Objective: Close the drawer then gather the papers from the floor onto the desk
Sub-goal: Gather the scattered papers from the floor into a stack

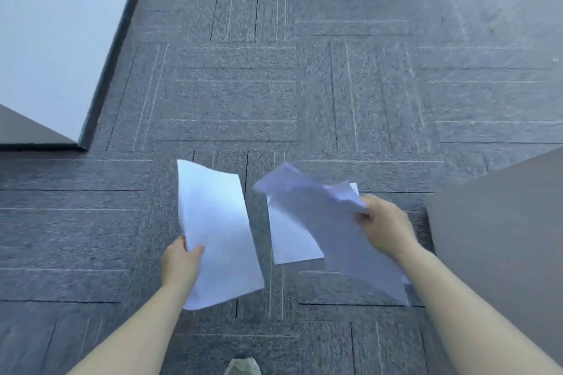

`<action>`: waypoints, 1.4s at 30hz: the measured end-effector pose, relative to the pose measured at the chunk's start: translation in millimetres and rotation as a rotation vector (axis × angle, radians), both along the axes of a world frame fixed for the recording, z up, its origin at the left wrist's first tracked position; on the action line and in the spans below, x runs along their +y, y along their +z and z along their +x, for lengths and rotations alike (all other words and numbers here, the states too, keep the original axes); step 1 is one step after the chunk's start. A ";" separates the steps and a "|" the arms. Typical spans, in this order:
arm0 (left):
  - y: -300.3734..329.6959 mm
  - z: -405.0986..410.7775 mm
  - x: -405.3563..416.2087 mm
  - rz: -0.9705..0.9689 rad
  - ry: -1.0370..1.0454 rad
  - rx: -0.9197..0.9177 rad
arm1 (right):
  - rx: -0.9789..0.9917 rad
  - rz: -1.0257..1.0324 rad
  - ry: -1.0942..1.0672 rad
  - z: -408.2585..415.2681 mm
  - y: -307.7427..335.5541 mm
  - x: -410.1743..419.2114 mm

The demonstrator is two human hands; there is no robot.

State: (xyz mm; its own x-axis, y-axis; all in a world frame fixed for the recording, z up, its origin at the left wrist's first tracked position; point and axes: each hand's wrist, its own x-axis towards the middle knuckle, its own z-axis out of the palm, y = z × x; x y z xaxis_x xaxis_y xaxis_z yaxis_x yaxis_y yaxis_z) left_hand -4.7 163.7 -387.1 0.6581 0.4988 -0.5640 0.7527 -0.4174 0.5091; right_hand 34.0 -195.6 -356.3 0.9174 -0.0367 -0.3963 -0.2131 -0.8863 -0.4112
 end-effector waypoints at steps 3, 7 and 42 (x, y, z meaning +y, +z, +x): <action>77.0 -0.4 -6.3 -0.069 -0.054 0.064 | 0.162 0.240 0.038 0.6 91.7 -4.6; 139.7 13.4 -18.8 -0.446 -0.109 0.187 | 0.304 0.733 -0.260 24.2 158.3 -13.2; -161.5 31.5 32.6 -0.271 0.123 0.061 | 0.166 -0.533 0.414 132.2 -253.4 59.7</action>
